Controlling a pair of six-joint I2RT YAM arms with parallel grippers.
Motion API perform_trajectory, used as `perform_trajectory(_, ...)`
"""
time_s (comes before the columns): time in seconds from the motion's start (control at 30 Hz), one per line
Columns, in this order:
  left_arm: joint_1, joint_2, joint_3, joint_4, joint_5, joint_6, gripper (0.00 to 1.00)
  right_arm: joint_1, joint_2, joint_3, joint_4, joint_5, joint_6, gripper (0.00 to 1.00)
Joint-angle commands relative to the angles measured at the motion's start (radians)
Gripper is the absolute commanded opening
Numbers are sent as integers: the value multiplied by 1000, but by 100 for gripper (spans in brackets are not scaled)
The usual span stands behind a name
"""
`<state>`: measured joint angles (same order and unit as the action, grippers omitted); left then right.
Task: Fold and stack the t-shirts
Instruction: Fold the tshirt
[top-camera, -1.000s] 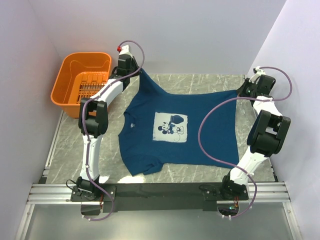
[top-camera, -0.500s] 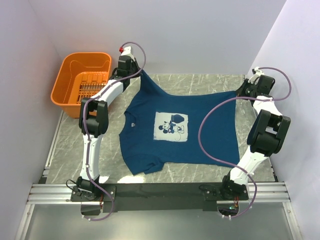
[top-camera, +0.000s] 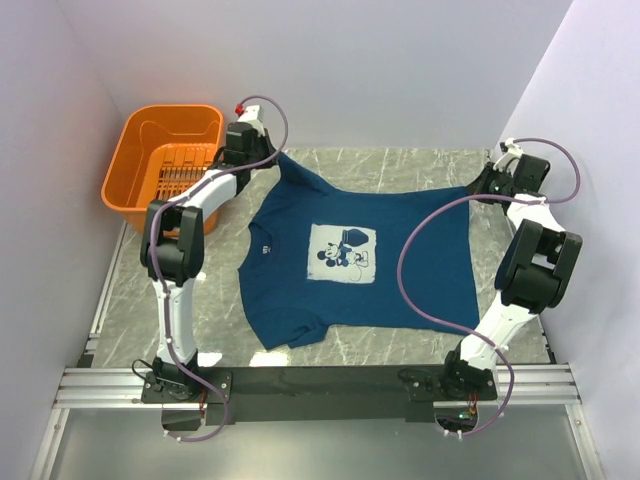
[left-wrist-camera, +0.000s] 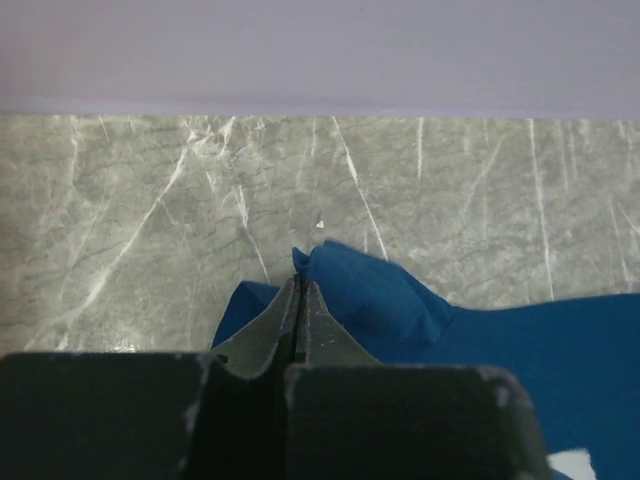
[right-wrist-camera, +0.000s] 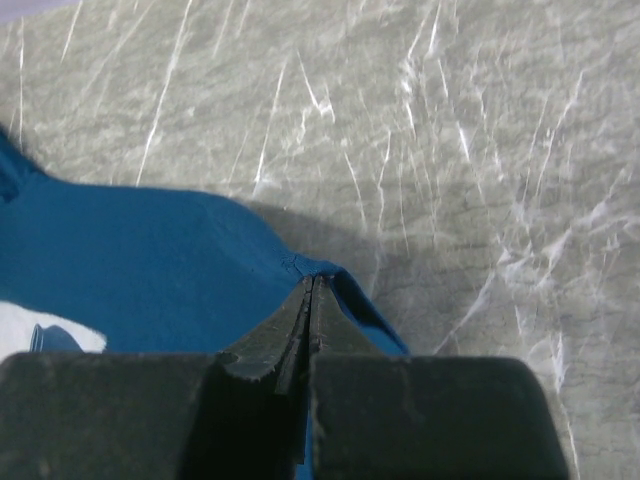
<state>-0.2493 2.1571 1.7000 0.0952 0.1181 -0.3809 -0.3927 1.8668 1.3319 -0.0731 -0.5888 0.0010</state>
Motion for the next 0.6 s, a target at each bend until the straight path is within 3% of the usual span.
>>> perform_trajectory(0.0, 7, -108, -37, 81, 52, 46, 0, -18, -55, -16, 6, -35, -29, 0)
perform_trajectory(0.57, 13, -278, -238, 121, 97, 83, 0, -70, -86, -57, -40, -98, -65, 0)
